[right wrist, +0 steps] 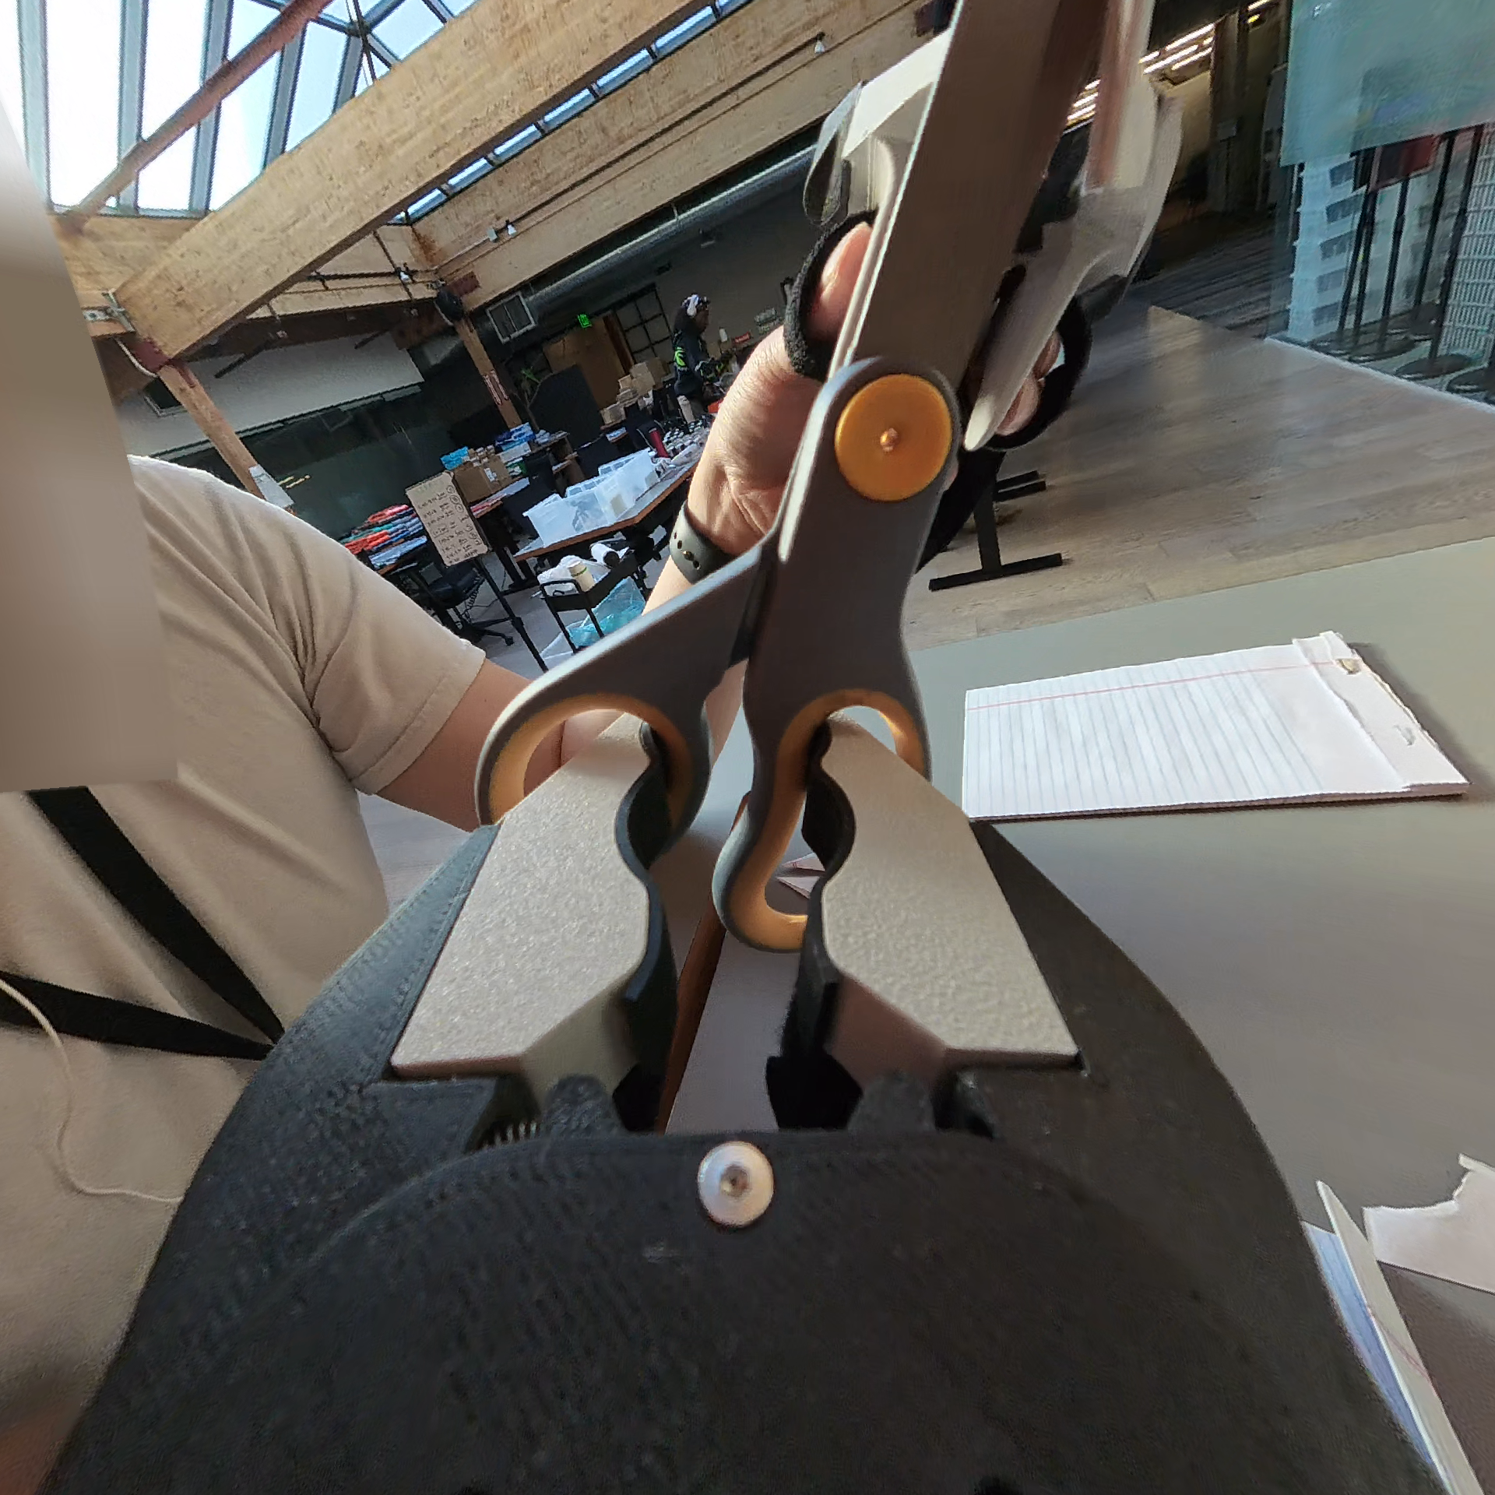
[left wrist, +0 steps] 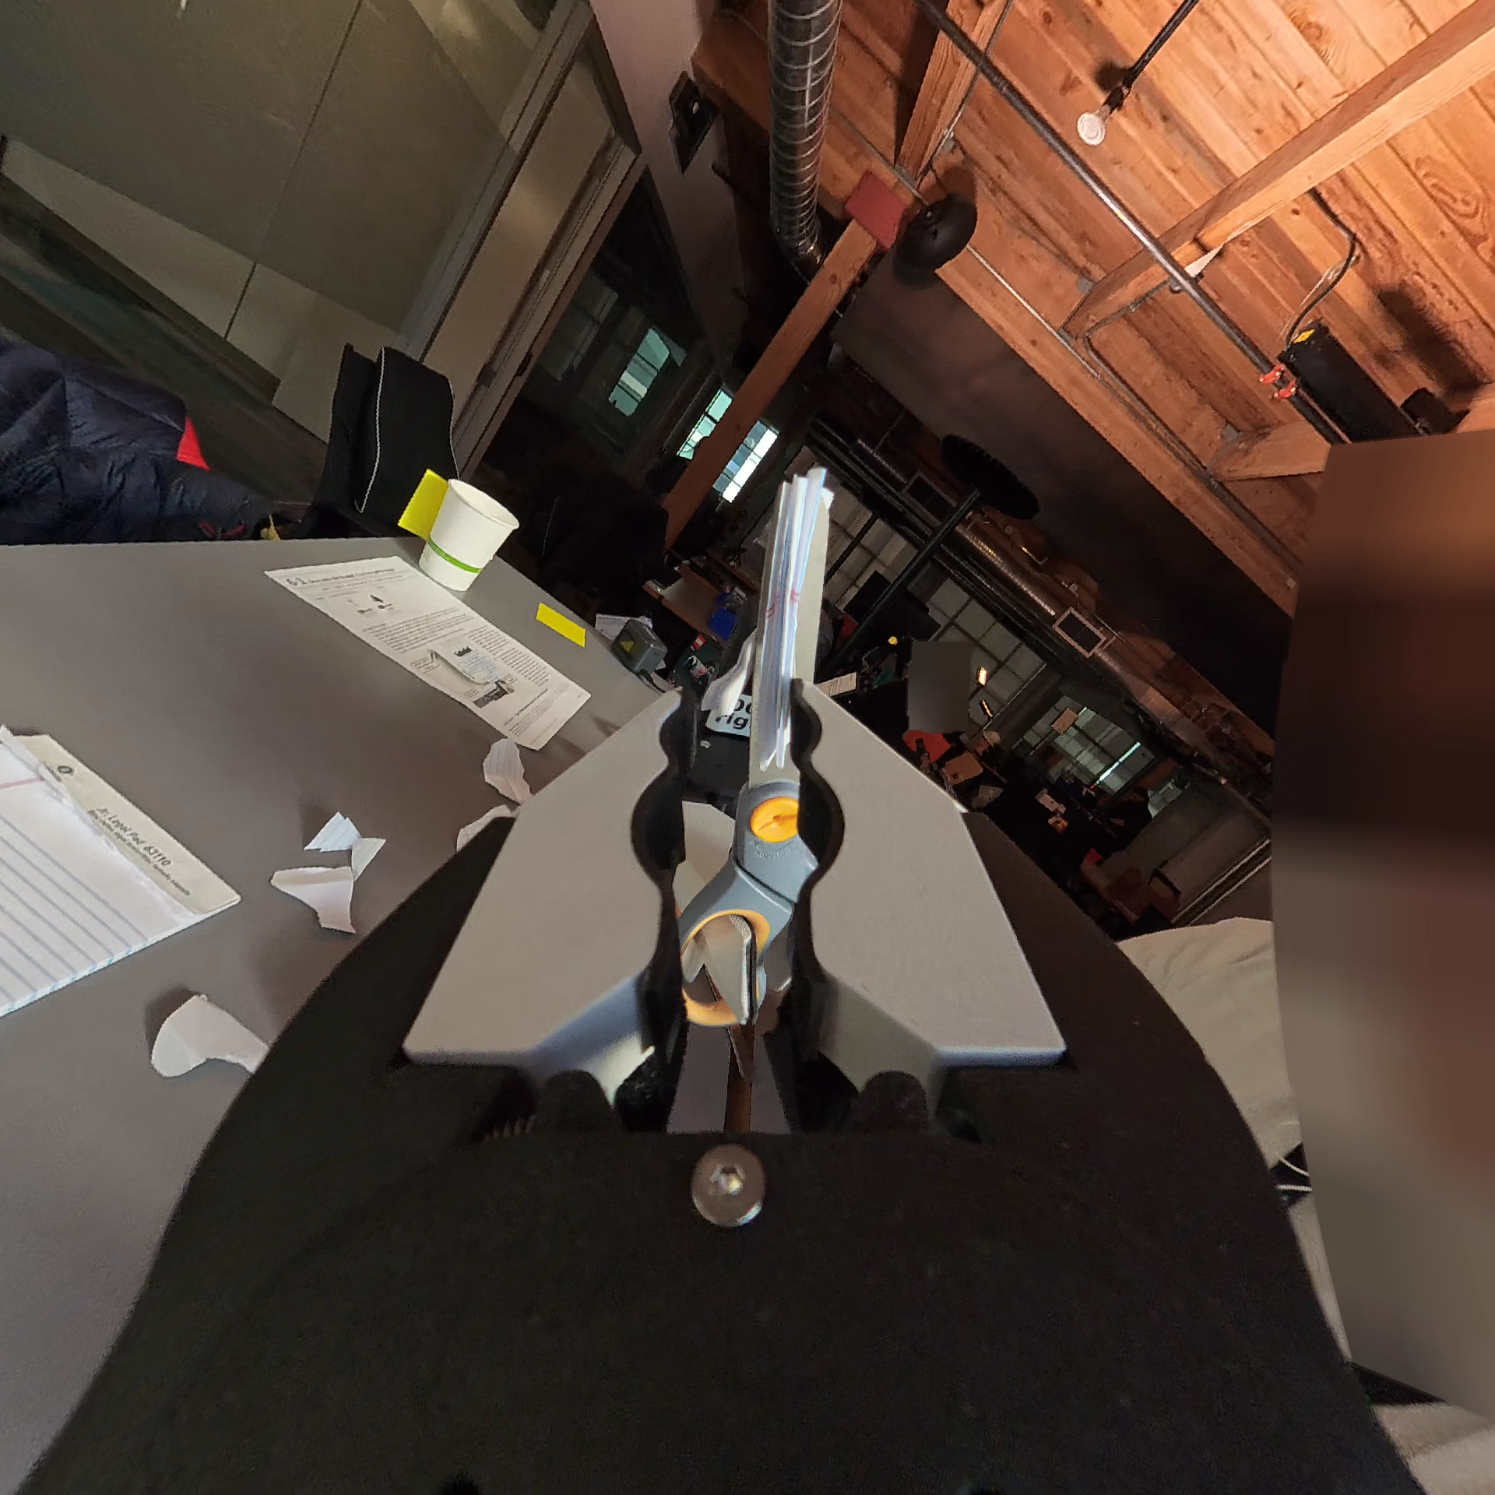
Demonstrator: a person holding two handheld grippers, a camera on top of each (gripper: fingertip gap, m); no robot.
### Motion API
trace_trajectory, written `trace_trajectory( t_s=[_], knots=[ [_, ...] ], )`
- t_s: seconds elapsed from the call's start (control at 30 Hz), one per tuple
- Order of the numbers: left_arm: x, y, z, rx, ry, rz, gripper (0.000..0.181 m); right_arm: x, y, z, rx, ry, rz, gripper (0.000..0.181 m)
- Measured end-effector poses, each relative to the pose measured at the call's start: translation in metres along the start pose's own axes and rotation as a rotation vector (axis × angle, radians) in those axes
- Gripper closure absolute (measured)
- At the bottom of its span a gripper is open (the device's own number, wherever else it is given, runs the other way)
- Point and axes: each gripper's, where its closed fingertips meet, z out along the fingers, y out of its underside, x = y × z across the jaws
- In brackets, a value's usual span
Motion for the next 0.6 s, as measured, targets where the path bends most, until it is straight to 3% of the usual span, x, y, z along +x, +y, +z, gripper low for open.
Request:
trace_trajectory(
  t_s=[0.13, 0.4, 0.6],
  knots=[
    [0.004, -0.004, 0.003, 0.033, 0.025, 0.029, 0.181, 0.007, 0.006, 0.005, -0.023, 0.041, -0.012, 0.154],
    [0.006, 0.012, -0.016, -0.116, 0.001, 0.050, 0.181, -0.003, 0.022, -0.002, -0.119, -0.058, 0.051, 0.153],
    [0.004, 0.015, -0.018, -0.131, 0.010, 0.033, 0.181, -0.014, 0.019, 0.003, -0.082, -0.147, 0.075, 0.152]
  ],
)
